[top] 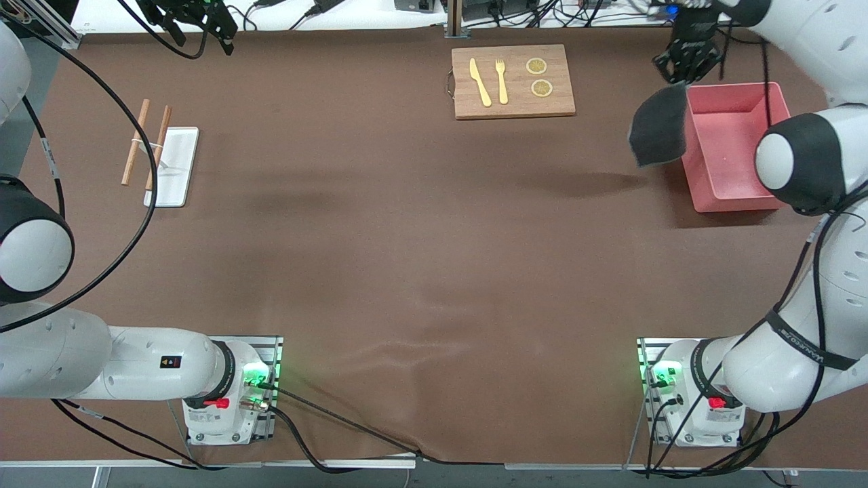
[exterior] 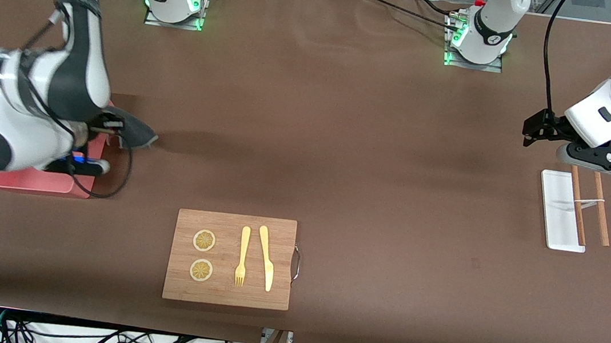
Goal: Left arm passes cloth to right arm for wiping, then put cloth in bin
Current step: 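Carry the cloth back over the pink bin with the right gripper, then lower the cloth into the pink bin and open the right gripper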
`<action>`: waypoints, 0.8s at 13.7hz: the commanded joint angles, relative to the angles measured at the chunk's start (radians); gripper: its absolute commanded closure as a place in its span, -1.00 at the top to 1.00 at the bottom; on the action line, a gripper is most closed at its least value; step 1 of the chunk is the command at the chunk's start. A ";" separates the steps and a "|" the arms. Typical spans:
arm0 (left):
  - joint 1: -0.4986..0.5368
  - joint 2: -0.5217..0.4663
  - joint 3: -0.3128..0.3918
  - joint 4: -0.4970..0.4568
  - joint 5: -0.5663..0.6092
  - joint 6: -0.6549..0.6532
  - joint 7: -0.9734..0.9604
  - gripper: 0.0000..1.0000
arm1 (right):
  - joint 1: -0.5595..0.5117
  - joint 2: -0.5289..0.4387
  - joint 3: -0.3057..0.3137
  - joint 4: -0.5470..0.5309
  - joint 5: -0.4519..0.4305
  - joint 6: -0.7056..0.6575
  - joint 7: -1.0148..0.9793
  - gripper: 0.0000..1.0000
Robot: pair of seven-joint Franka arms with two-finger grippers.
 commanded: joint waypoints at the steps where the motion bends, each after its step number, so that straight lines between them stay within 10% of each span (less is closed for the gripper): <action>1: -0.001 0.004 0.001 0.019 0.004 -0.019 -0.007 1.00 | -0.067 -0.071 -0.005 0.016 -0.054 -0.058 -0.114 -1.00; 11: -0.001 0.004 -0.001 0.019 0.004 -0.019 -0.007 1.00 | -0.179 -0.085 -0.143 -0.175 -0.193 0.128 -0.441 -1.00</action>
